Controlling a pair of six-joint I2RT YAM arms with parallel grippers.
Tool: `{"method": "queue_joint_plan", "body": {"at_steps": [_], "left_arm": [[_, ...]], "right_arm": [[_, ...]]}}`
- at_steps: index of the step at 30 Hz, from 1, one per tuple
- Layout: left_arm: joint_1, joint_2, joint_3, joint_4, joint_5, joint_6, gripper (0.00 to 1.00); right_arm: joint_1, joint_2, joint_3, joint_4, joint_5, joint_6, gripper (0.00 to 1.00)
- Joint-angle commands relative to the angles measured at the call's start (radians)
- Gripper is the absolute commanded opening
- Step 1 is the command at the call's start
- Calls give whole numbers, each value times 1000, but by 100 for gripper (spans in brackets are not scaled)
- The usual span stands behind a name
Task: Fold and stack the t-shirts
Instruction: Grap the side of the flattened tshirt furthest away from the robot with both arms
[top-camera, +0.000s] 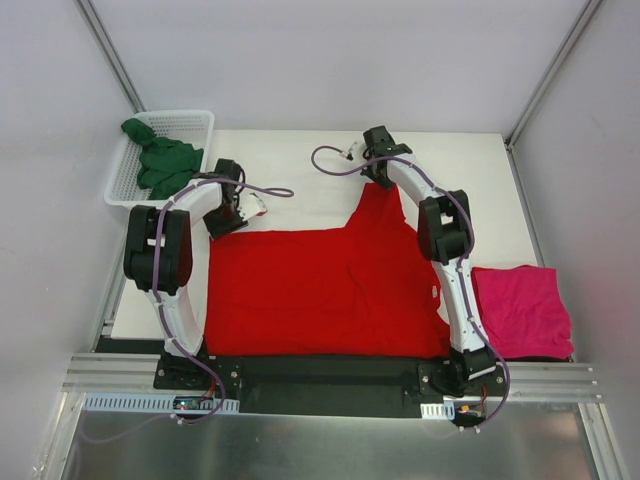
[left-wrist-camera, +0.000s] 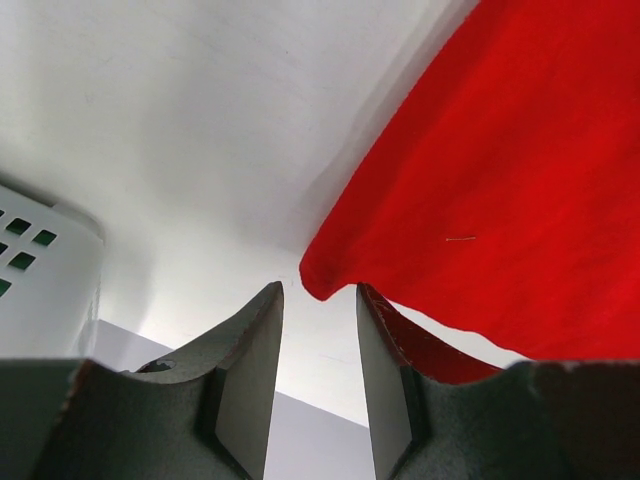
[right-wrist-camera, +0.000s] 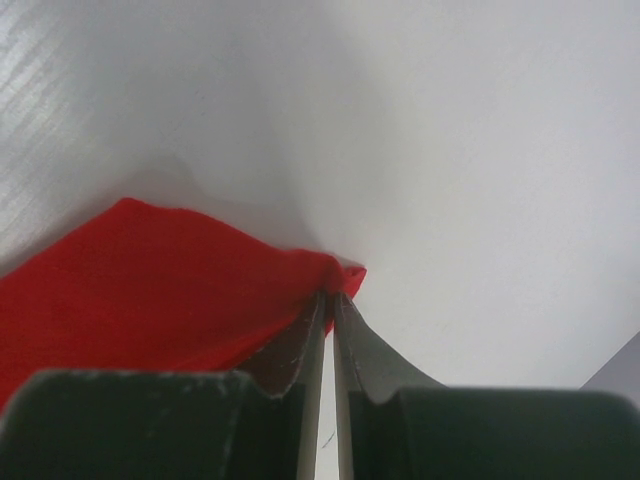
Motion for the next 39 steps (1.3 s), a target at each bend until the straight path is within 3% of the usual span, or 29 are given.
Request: {"method": "queue_joint_plan", "body": {"at_steps": [1,23,27,32,39], "left_arm": [[4,34,9,-27,6,7,35],[4,17,3,-27,11,7,30],[4,23,5,-29,11,4,12],[3,20,0,-27,14,2,0],[4,8,-9,-27,19,-5,0]], "right_arm": [[7,-69,-3,13,19,-3,10],[14,-76,-20,16,22,-2,10],[15,-81,-22,16,21,-2,5],[15,-88,-31,16,19,4,1],[15,-99,-43,14,19,1,1]]}}
